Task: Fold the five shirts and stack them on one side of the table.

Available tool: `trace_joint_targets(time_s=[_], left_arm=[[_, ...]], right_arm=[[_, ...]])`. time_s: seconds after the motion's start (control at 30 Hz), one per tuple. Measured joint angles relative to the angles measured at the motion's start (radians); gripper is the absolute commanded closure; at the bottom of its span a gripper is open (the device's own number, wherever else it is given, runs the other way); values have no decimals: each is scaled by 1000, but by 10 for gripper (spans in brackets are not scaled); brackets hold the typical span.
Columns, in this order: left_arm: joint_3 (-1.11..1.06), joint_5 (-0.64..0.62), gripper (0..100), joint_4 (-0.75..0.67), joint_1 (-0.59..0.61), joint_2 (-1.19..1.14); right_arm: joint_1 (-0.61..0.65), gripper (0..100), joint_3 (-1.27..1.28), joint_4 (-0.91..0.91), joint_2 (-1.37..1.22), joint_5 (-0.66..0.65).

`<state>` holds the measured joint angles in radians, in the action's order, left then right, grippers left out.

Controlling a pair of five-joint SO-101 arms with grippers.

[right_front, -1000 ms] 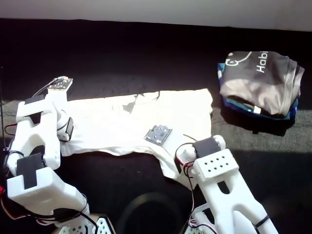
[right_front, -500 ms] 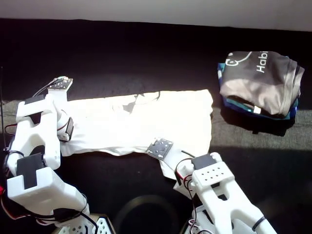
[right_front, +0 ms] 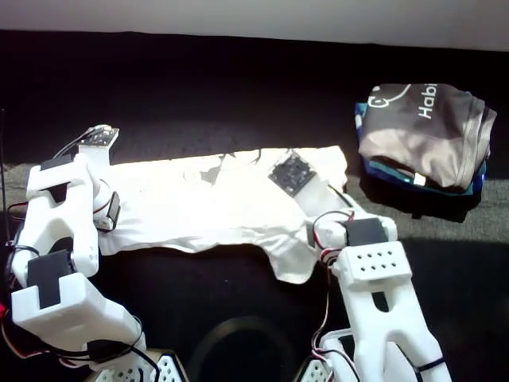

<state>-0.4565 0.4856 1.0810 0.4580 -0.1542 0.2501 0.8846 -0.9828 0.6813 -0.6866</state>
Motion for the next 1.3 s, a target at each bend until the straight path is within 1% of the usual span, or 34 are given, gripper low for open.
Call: trace_joint_targets(time_s=[0.1, 0.23, 0.5, 0.53, 0.6, 0.7, 0.83, 0.97, 1.07, 1.2, 1.3], left_arm=[[0, 0, 991, 0, 0, 0], [0, 0, 991, 0, 0, 0], [0, 0, 991, 0, 0, 0], [0, 0, 991, 0, 0, 0], [0, 0, 991, 0, 0, 0], [0, 0, 991, 0, 0, 0], [0, 0, 991, 0, 0, 0], [0, 0, 991, 0, 0, 0], [0, 0, 991, 0, 0, 0], [0, 0, 991, 0, 0, 0], [0, 0, 991, 0, 0, 0]], right_arm=[[0, 991, -104, 26, -117, 0], [0, 991, -281, 68, -368, 0], [-3, 981, -773, 69, -921, 0], [-3, 964, -832, 52, -982, 9], [-3, 896, -961, 5, -1102, 55], [-9, 817, -1160, -103, -1240, 132], [-35, 815, -1424, -203, -1339, 307], [-74, 815, -1634, -273, -1369, 494], [-89, 815, -1765, -377, -1369, 534], [-94, 815, -1927, -555, -1369, 545], [-83, 815, -2004, -611, -1369, 535]])
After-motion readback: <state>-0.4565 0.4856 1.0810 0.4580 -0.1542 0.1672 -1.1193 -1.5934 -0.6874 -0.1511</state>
